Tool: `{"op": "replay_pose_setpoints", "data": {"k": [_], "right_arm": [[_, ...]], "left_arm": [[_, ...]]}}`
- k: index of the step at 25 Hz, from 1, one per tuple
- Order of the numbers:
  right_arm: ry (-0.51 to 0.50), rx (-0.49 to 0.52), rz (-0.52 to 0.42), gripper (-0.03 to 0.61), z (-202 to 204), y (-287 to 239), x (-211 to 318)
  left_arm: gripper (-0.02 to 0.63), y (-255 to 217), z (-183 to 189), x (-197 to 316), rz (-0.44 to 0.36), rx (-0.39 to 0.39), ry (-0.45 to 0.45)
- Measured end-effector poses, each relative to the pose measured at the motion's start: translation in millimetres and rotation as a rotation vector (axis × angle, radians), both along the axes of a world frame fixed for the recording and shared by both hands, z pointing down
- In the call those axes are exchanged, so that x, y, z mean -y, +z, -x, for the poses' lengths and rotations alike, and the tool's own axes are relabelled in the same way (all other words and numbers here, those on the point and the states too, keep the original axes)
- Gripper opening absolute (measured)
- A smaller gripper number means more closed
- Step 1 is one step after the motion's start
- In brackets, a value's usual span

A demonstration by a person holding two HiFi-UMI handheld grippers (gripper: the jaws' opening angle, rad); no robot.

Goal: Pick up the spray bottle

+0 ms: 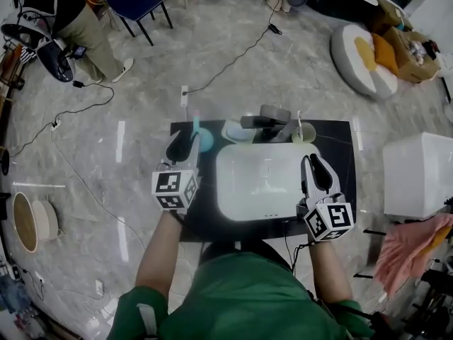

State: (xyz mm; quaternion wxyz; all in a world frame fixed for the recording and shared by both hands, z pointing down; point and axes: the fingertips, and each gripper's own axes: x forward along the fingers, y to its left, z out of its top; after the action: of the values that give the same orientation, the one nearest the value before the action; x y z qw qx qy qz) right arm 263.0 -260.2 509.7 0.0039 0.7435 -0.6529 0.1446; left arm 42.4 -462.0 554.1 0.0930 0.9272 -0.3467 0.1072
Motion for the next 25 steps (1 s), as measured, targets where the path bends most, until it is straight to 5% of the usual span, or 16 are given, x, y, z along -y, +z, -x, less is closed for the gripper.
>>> {"op": "replay_pose_setpoints", "data": {"k": [14,25], "right_arm": [[0.042,-0.004,0.058,0.064,-20.3,21.0,-5.9],[0.04,-0.004,0.068,0.064,-20.4,21.9,-9.9]], "left_arm": [[0.202,81.2,-26.5,32.1,0.077,0.106,-0.019],[0.174,106.1,-25.7,37.0,0.097,0.148,-0.039]]}}
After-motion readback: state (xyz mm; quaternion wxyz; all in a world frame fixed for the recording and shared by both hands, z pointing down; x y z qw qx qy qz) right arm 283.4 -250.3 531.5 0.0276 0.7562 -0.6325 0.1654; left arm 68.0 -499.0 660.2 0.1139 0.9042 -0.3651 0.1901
